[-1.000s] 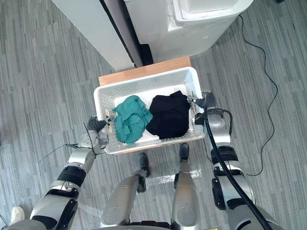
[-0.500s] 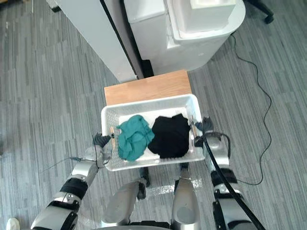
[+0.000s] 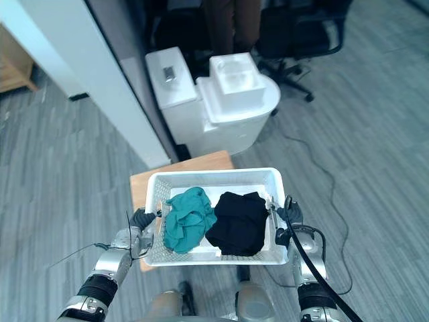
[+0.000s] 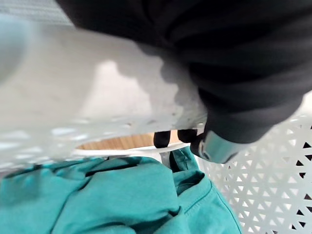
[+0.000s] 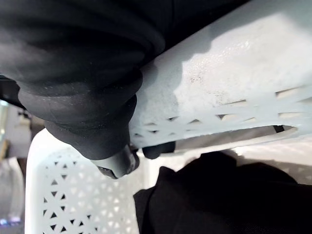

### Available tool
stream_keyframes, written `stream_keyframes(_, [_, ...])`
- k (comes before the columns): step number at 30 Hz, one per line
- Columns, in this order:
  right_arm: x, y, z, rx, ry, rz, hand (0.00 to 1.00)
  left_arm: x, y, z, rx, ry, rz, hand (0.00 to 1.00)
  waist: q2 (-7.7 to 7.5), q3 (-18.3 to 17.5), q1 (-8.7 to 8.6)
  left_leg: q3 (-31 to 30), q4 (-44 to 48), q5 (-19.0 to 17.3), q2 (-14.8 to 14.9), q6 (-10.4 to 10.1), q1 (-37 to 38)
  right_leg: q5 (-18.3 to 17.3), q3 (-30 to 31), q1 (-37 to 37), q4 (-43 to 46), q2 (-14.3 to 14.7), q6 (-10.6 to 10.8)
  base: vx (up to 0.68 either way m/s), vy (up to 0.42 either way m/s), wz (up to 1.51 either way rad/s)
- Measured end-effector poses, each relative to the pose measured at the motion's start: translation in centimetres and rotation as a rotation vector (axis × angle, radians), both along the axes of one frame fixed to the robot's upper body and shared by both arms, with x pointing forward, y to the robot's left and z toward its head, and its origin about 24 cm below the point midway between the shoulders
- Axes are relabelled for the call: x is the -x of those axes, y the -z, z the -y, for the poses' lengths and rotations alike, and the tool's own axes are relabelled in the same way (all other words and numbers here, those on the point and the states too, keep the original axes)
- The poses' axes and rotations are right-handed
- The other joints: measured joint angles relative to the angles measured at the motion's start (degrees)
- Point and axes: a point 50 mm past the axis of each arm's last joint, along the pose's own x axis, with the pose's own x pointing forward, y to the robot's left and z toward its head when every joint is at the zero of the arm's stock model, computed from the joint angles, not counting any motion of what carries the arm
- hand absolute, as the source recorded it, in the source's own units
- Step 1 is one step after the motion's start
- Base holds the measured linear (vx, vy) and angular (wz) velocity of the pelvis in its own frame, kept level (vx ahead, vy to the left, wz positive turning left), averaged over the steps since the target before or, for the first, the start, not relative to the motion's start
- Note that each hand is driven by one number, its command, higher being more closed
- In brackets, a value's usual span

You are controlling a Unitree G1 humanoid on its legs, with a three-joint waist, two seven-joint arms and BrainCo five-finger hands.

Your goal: Pick up the laundry basket with both hands and put the clothes into the washing machine.

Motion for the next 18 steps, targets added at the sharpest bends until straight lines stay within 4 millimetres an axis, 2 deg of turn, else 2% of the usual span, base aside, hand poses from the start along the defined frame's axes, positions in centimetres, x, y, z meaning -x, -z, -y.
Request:
stream_keyframes(2, [0.1,-0.3,0.0,0.004,-0.005,0.012,1.0,0.8,0.4,0.1,0.019,-0.011,-0.007,1.0,0.31,-0.21,0.16,-5.46,8.86,2.66,-0.17,1.96,-1.31,-0.7,3.81,1.17,2.1,1.44,-0.64,0.09,-0.049,-1.02])
stream_keyframes(3, [0.2,-0.3,0.0,0.005,-0.005,0.015,1.0,1.1,0.3,0.1,0.028,-0.018,0.0,1.0,0.28,-0.41,0.57,-6.9,10.55,2.15,-0.52,1.63,-1.98,-1.0,4.91,1.35,2.42,1.82,-0.81,0.11,0.06,-1.23])
stream_keyframes(5, [0.1,-1.1,-0.2,0.007,-0.016,0.055,1.0,1.7,-0.3,-0.1,0.052,-0.044,0.047,1.0,0.32,-0.79,0.82,-13.72,8.89,-2.97,-6.04,-0.32,-0.54,-1.09,11.16,0.62,3.11,4.1,-1.18,0.06,0.122,-1.38])
stream_keyframes(6, [0.0,-1.2,-0.2,0.005,-0.022,0.059,1.0,2.0,-0.3,-0.2,0.054,-0.047,0.05,1.0,0.33,-0.82,1.04,-15.39,6.99,-4.03,-7.64,-0.68,0.24,-0.73,13.25,0.61,3.05,4.89,-1.11,0.0,0.213,-1.7])
stream_keyframes(7, [0.1,-1.2,-0.3,0.003,-0.03,0.057,1.0,2.4,-0.3,-0.3,0.056,-0.051,0.05,1.0,0.29,-0.97,1.99,-15.6,2.31,-5.83,-9.15,-0.14,2.38,-0.2,16.88,0.55,3.01,6.35,-0.75,-0.01,0.242,-1.72])
stream_keyframes(9, [0.6,-0.7,-0.3,-0.003,-0.038,0.038,1.0,3.2,0.2,-0.3,0.059,-0.056,0.03,1.0,-0.14,-2.85,1.94,-14.96,-4.25,-7.76,-9.22,0.2,6.03,0.73,21.11,-0.71,2.93,7.54,0.66,-0.01,0.2,-1.36])
stream_keyframes(11, [1.1,-0.6,0.1,-0.008,-0.02,0.038,1.0,3.2,0.2,0.2,0.077,-0.056,0.034,1.0,-0.36,-3.44,0.28,-10.38,-11.1,-8.95,-9.46,1.5,9.04,1.78,24.15,-2.54,2.54,7.43,2.17,-0.02,0.199,-0.77])
stream_keyframes(16, [3.1,-0.6,-0.1,-0.046,0.032,0.065,1.0,2.9,-0.6,0.5,0.08,-0.044,0.072,1.0,-1.36,-4.07,-0.95,-3.57,-14.66,-8.86,-11.61,1.93,7.64,5.25,30.46,-6.47,-0.35,5.84,4.49,-0.07,0.113,-0.74])
stream_keyframes(17, [3.3,-0.6,-0.4,-0.058,0.04,0.07,1.0,2.8,-0.9,0.2,0.081,-0.055,0.084,1.0,-1.68,-4.19,-0.93,-1.0,-14.15,-8.91,-12.17,2.17,6.98,7.06,30.69,-7.83,-0.59,6.2,4.36,-0.08,0.065,-1.04])
stream_keyframes(18, [3.1,-0.6,-0.8,-0.069,0.04,0.075,1.0,2.9,-1.0,-0.2,0.082,-0.075,0.09,1.0,-1.68,-4.22,-0.68,0.81,-14.24,-8.3,-11.79,3.27,6.59,9.75,29.3,-8.46,-1.9,6.64,3.35,-0.12,0.003,-1.41])
